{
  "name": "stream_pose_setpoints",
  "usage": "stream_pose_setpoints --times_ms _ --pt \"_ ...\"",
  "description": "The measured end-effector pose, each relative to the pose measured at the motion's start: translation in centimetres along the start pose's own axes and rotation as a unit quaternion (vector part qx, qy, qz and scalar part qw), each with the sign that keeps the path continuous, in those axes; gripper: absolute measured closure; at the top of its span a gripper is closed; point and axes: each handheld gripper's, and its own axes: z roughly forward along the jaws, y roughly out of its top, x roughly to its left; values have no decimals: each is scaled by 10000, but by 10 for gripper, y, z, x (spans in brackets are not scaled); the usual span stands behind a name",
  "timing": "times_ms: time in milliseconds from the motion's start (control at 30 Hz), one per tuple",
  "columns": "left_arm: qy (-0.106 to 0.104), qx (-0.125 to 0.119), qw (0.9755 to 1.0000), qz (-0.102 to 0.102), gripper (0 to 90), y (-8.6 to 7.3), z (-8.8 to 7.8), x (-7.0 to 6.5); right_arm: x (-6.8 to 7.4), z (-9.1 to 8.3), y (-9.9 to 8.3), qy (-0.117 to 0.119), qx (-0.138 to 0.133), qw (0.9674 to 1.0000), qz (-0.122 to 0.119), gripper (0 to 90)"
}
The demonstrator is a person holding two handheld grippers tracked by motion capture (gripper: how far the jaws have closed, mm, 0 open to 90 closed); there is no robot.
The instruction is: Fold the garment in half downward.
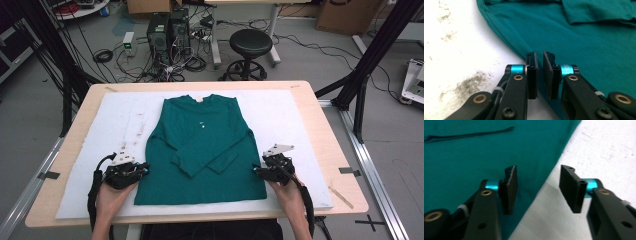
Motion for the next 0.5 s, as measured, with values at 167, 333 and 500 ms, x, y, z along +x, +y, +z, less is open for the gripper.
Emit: stream_pose_setpoints --times_ms 167,333,500 --pt "-17 -12 10000 22 830 -1 0 1 1 1 1 130 20 9999 66 589" --pt "-24 -57 10000 2 834 -1 0 0 -1 2 -1 330 -58 9993 175 672" --pt "-47 -41 10000 53 854 -1 0 0 -6 3 -5 484 -221 9981 297 774"
